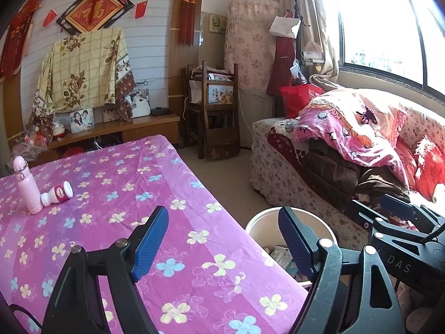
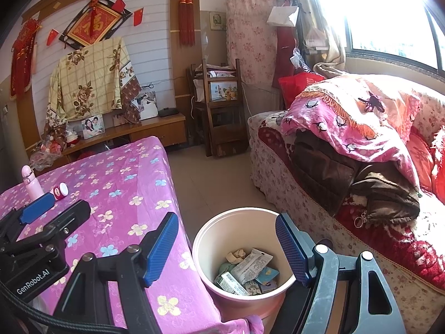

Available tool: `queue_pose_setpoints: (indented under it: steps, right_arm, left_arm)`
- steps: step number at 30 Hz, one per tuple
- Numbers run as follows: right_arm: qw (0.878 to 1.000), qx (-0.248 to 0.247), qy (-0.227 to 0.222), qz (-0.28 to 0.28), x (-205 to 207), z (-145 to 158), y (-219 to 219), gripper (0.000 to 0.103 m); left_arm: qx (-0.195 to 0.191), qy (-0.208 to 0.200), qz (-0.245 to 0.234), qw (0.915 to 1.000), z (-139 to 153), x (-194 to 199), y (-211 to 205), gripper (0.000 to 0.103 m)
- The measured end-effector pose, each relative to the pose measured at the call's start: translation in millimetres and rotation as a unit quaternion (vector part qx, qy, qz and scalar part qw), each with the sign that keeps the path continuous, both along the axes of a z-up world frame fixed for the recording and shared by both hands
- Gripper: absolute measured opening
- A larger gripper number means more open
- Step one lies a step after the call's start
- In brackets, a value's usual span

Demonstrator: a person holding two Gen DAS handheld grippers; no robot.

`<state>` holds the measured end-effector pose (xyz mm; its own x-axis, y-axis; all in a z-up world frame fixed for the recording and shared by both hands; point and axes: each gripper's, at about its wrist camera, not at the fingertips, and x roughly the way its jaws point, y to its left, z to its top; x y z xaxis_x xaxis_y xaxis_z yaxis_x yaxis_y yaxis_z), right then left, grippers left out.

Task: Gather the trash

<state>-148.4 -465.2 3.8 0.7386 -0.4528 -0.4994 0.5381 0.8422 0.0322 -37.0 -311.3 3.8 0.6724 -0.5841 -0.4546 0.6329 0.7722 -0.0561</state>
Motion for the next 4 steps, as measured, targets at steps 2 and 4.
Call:
queue_pose_setpoints:
  steps: [2, 4]
  right_arm:
    - [1.0, 0.001, 0.003, -0.001, 0.2, -1.8, -1.1, 0.076]
    - [1.0, 0.001, 0.005, -0.001, 1.2, -4.1, -1.6, 0.076]
  left_arm:
    - [-0.002, 0.007, -0.007, 1.0, -2.7, 2.0, 0.9, 0.082]
    - [0.0, 0.014, -0.008, 0.9999, -5.5, 4.7, 3.0, 0.082]
